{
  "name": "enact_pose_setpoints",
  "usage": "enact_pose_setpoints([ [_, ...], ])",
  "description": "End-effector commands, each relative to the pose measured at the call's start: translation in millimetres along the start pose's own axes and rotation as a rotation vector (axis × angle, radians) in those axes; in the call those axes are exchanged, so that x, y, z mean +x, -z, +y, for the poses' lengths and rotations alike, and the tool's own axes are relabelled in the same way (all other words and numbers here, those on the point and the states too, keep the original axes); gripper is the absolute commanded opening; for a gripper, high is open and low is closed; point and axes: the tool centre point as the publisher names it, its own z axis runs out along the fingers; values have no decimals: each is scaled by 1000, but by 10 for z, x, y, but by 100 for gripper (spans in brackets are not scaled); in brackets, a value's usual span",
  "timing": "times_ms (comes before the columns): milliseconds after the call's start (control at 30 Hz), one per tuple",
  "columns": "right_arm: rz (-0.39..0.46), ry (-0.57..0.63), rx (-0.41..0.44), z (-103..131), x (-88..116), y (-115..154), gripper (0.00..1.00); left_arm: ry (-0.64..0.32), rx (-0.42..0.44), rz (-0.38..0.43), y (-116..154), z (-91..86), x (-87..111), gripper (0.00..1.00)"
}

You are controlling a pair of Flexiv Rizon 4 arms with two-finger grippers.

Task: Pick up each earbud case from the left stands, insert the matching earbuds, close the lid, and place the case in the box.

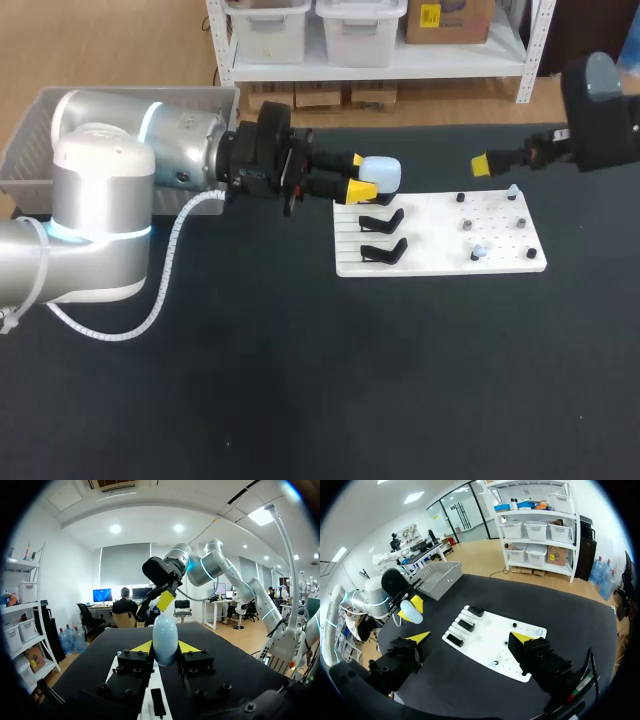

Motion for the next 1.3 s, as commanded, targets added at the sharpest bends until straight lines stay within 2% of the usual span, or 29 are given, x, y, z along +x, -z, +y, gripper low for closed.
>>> enact_pose_setpoints([
  [33,13,13,-8,171,47,23,100,-1,-4,-15,-23,40,47,0],
  [300,55,47,-58,505,74,-129,100,7,-12,-24,-71,55,64,0],
  [533,78,67,-98,691,50,-246,100,7,-28,-37,-87,41,73,0],
  [867,105,78,-142,852,17,-404,100,0,-47,-36,-95,26,86,0],
  [1300,137,64,-179,871,-4,-596,100,0,-47,-36,-95,26,86,0],
])
